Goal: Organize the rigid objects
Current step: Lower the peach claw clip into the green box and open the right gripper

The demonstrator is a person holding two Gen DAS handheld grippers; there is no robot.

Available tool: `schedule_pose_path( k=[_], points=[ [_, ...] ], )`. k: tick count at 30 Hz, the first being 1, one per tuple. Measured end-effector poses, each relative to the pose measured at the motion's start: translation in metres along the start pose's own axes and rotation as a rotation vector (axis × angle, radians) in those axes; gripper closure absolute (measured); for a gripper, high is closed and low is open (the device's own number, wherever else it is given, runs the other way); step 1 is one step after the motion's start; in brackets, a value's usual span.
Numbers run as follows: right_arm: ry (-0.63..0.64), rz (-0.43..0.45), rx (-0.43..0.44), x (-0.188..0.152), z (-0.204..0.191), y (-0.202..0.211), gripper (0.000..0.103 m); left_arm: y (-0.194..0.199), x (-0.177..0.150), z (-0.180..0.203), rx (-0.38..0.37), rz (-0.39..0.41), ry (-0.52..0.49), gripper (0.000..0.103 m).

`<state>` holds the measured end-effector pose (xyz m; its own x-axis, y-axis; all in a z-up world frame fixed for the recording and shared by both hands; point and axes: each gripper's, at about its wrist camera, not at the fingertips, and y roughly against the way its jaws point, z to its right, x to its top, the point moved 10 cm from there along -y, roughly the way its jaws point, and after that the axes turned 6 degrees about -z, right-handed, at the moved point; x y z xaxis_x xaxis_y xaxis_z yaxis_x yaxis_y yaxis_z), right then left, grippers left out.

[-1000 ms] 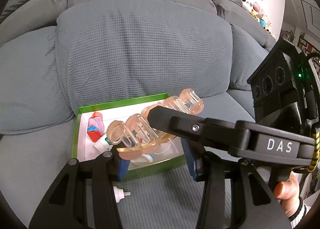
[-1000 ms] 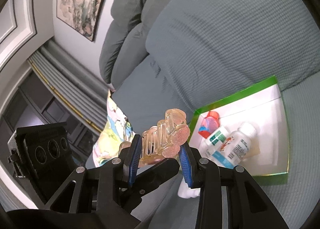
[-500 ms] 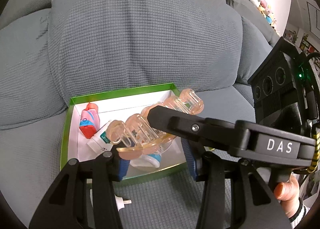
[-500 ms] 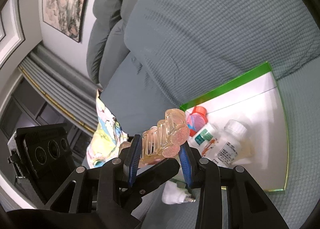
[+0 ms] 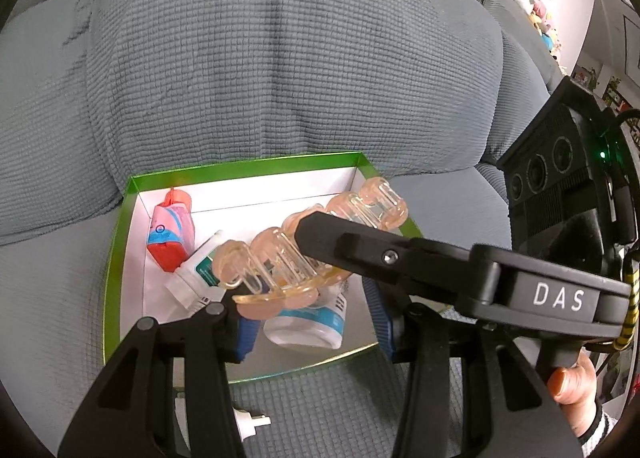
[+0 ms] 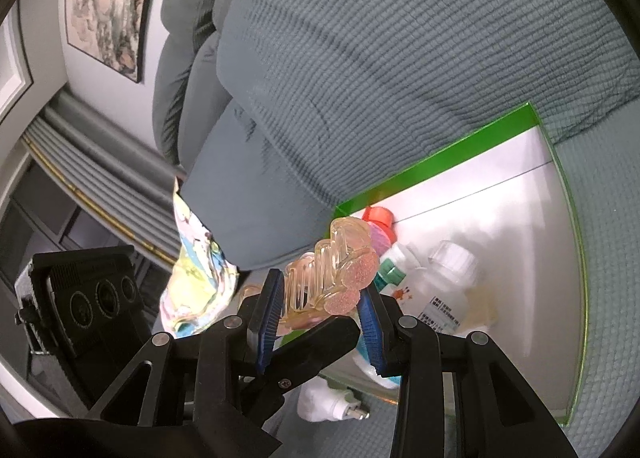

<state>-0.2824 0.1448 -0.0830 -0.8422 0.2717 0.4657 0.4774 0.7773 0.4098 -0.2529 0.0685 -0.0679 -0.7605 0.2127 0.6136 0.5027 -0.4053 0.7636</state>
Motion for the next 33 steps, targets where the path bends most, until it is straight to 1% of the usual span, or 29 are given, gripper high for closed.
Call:
schedule_pose_path(
  k=[4, 17, 25, 28, 33],
  points=[
    [-0.006, -0.013, -0.006, -0.001, 0.008, -0.006, 0.063, -0.010, -0.001, -0.005, -0.007, -0.016, 0.011, 0.058],
    [-0.025, -0.035, -0.030, 0.002, 0.021, -0.019, 0.063, -0.024, -0.005, -0.014, -0.024, -0.049, 0.035, 0.058],
    [-0.017, -0.048, -0.064, 0.006, 0.027, -0.025, 0.063, -0.036, -0.006, -0.020, -0.044, -0.077, 0.058, 0.058],
    [-0.006, -0.055, -0.081, 0.007, 0.026, -0.028, 0.063, -0.038, -0.008, -0.021, -0.036, -0.086, 0.054, 0.058],
    [0.019, -0.066, -0.122, 0.009, 0.025, -0.032, 0.063, -0.041, -0.010, -0.024, -0.052, -0.101, 0.081, 0.055]
  ],
)
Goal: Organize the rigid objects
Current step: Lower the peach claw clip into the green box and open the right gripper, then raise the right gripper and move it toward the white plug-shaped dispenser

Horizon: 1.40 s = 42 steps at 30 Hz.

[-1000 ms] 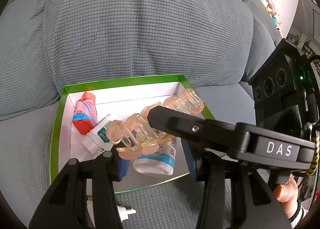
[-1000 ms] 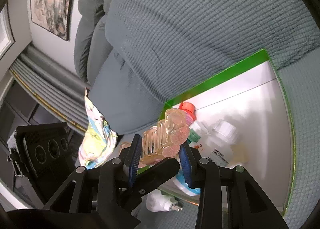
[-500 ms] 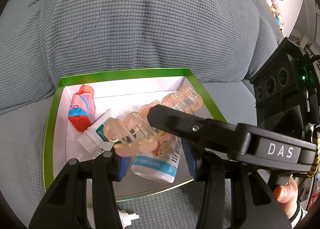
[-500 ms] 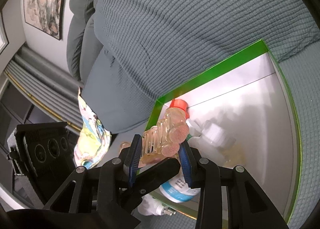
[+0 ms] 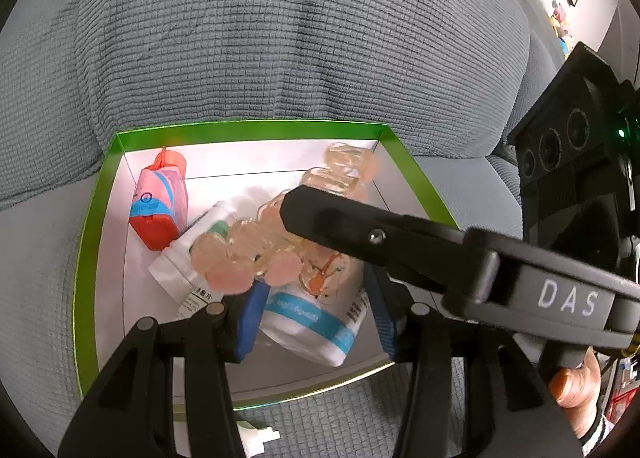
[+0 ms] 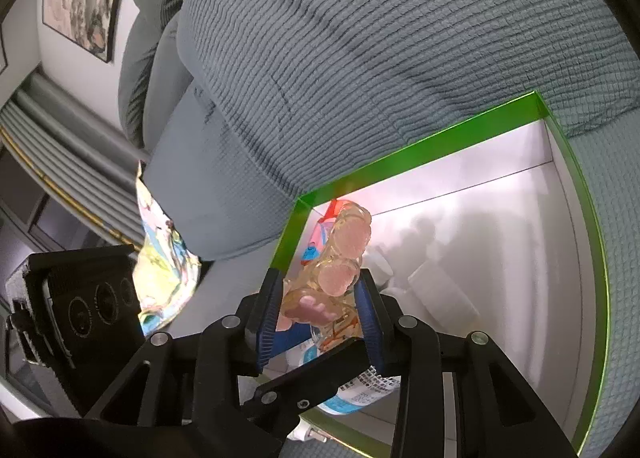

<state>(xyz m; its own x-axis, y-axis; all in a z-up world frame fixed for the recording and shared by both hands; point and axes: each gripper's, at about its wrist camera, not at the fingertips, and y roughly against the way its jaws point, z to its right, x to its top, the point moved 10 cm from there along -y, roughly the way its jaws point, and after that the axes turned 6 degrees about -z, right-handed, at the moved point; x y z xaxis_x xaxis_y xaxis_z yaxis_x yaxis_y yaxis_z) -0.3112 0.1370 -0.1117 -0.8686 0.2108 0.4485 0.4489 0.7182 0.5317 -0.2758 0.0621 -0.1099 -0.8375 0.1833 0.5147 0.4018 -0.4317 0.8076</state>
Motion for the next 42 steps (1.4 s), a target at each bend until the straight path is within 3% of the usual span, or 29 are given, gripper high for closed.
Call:
schedule_pose_path(
  k=[1, 6, 10, 13, 15, 25, 28, 31, 35, 42],
  points=[
    [0.005, -0.001, -0.010, 0.000, -0.001, 0.000, 0.063, 0.000, -0.001, -0.001, 0.005, -0.004, 0.004, 0.053],
    [0.028, 0.015, -0.076, 0.002, 0.002, 0.007, 0.054, 0.005, -0.004, -0.010, 0.050, -0.008, 0.030, 0.015],
    [0.047, 0.051, -0.151, 0.006, 0.005, 0.025, 0.021, 0.014, -0.006, -0.015, 0.107, -0.005, 0.035, 0.013],
    [0.075, 0.070, -0.195, 0.006, 0.005, 0.040, 0.020, 0.023, -0.007, -0.016, 0.140, 0.012, 0.039, 0.011],
    [0.101, 0.080, -0.219, 0.004, 0.001, 0.051, 0.020, 0.031, -0.007, -0.015, 0.167, 0.031, 0.038, 0.002],
    [0.318, 0.129, -0.423, -0.024, -0.028, 0.105, 0.018, 0.091, -0.029, -0.005, 0.267, 0.151, 0.020, 0.002],
    [0.349, 0.166, -0.476, -0.034, -0.035, 0.124, 0.008, 0.110, -0.041, 0.002, 0.290, 0.187, 0.023, 0.002],
    [0.377, 0.197, -0.521, -0.044, -0.043, 0.141, 0.007, 0.125, -0.050, 0.006, 0.299, 0.217, 0.032, 0.002],
    [0.399, 0.200, -0.540, -0.063, -0.052, 0.154, 0.007, 0.141, -0.063, 0.015, 0.307, 0.243, 0.042, 0.002],
    [0.421, 0.170, -0.476, -0.106, -0.074, 0.158, 0.007, 0.173, -0.091, 0.026, 0.310, 0.269, 0.049, 0.002]
  ],
)
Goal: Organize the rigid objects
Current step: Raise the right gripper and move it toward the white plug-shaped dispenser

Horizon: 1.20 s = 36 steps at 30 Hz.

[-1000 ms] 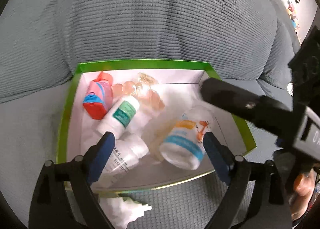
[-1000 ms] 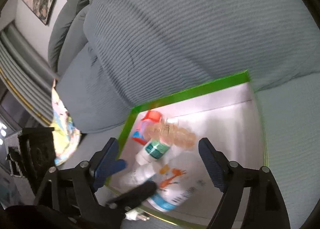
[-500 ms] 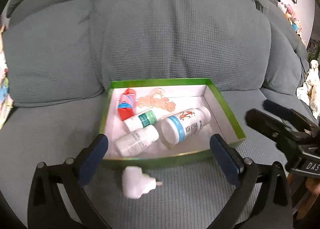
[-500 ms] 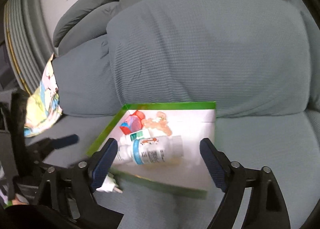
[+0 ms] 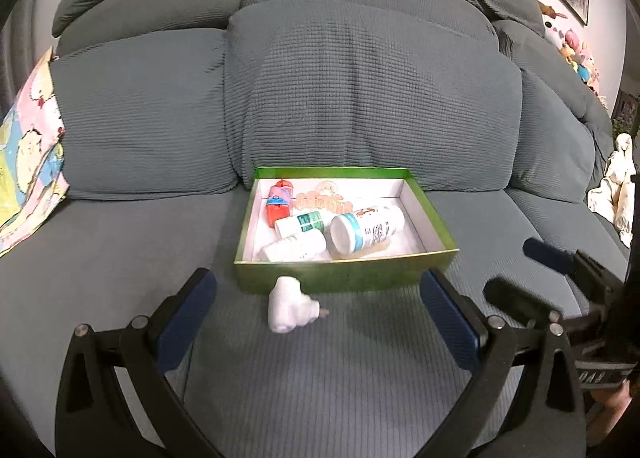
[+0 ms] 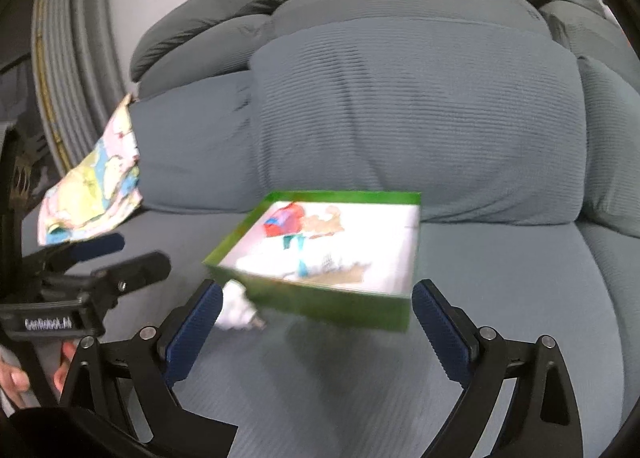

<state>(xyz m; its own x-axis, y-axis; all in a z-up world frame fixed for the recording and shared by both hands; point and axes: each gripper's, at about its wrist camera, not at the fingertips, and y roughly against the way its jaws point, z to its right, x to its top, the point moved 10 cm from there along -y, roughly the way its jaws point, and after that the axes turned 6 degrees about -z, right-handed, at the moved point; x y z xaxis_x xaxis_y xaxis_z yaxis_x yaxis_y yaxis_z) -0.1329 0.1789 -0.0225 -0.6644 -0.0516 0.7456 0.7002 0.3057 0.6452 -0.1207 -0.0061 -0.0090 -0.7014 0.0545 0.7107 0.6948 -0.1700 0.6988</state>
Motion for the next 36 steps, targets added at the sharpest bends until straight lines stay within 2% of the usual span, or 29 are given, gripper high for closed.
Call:
schedule_pose_path(
  k=[6, 17, 36],
  points=[
    [0.047, -0.017, 0.070, -0.021, -0.032, 0.008, 0.007, 0.018, -0.014, -0.006, 0.025, 0.014, 0.006, 0.002],
    [0.139, -0.059, 0.126, -0.045, -0.077, 0.004, 0.007, 0.027, -0.032, -0.016, 0.055, 0.017, -0.003, 0.002],
    [0.182, -0.158, 0.171, -0.064, -0.105, -0.042, 0.007, -0.007, -0.049, -0.053, 0.054, -0.048, 0.043, 0.001]
  ],
)
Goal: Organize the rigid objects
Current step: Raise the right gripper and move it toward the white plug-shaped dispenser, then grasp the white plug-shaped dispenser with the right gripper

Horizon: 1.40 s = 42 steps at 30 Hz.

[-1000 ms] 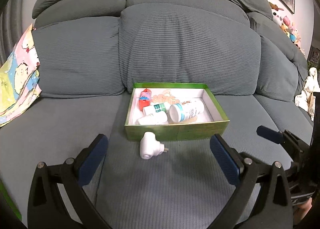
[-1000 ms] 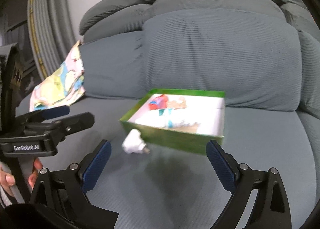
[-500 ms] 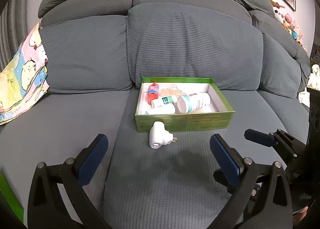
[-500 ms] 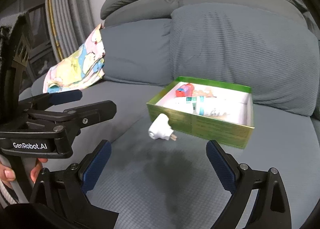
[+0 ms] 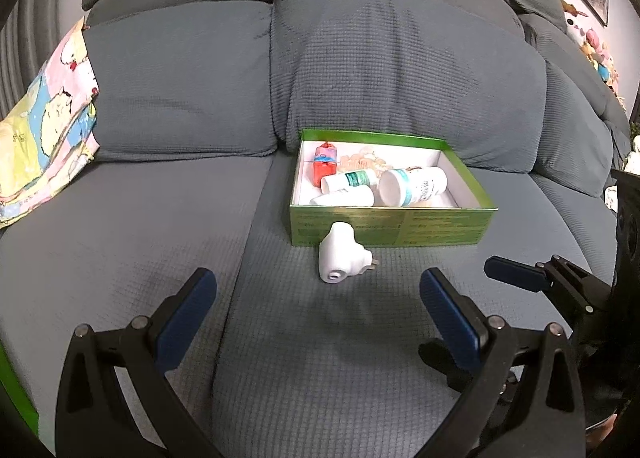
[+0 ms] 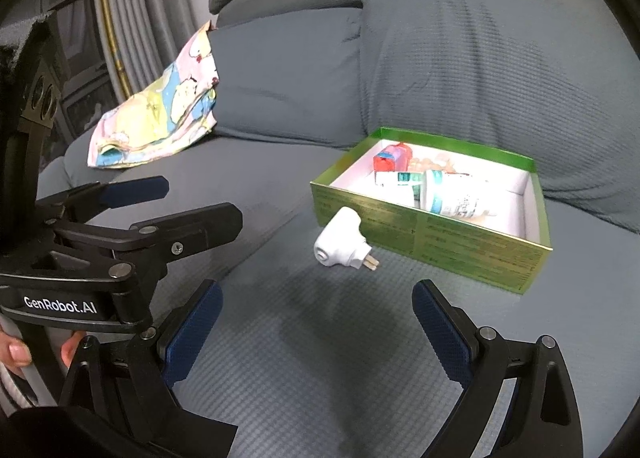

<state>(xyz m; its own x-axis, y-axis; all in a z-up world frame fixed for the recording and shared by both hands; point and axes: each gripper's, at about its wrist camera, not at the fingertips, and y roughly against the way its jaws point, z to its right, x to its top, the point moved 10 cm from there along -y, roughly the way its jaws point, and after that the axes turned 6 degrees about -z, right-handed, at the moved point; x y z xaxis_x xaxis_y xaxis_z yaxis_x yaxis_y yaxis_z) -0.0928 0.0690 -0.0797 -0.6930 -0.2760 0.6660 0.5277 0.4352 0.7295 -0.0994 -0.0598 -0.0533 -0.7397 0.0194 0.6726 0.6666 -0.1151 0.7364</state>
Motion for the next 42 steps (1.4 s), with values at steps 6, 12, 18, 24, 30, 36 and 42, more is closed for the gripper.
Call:
schedule_pose_path(
  k=[6, 12, 18, 24, 30, 36, 42],
  points=[
    [-0.005, -0.022, -0.006, 0.001, 0.004, -0.016, 0.007, -0.018, -0.001, -0.006, -0.027, -0.029, 0.006, 0.002],
    [-0.025, -0.052, -0.011, -0.003, 0.013, -0.035, 0.007, -0.046, -0.010, -0.024, -0.102, -0.102, 0.081, 0.002],
    [-0.046, -0.093, -0.011, -0.011, 0.024, -0.057, 0.007, -0.070, -0.019, -0.030, -0.152, -0.157, 0.109, 0.002],
    [-0.052, -0.124, 0.007, -0.013, 0.032, -0.084, 0.007, -0.089, -0.017, -0.013, -0.209, -0.174, 0.081, 0.002],
    [-0.046, -0.143, 0.046, -0.008, 0.034, -0.110, 0.007, -0.116, -0.011, -0.002, -0.234, -0.204, 0.069, 0.003],
    [-0.041, -0.149, 0.078, 0.001, 0.035, -0.131, 0.007, -0.132, -0.007, 0.004, -0.272, -0.227, 0.047, 0.011],
    [-0.040, -0.145, 0.112, 0.011, 0.036, -0.141, 0.008, -0.145, -0.008, 0.004, -0.324, -0.266, 0.042, 0.031]
  ],
)
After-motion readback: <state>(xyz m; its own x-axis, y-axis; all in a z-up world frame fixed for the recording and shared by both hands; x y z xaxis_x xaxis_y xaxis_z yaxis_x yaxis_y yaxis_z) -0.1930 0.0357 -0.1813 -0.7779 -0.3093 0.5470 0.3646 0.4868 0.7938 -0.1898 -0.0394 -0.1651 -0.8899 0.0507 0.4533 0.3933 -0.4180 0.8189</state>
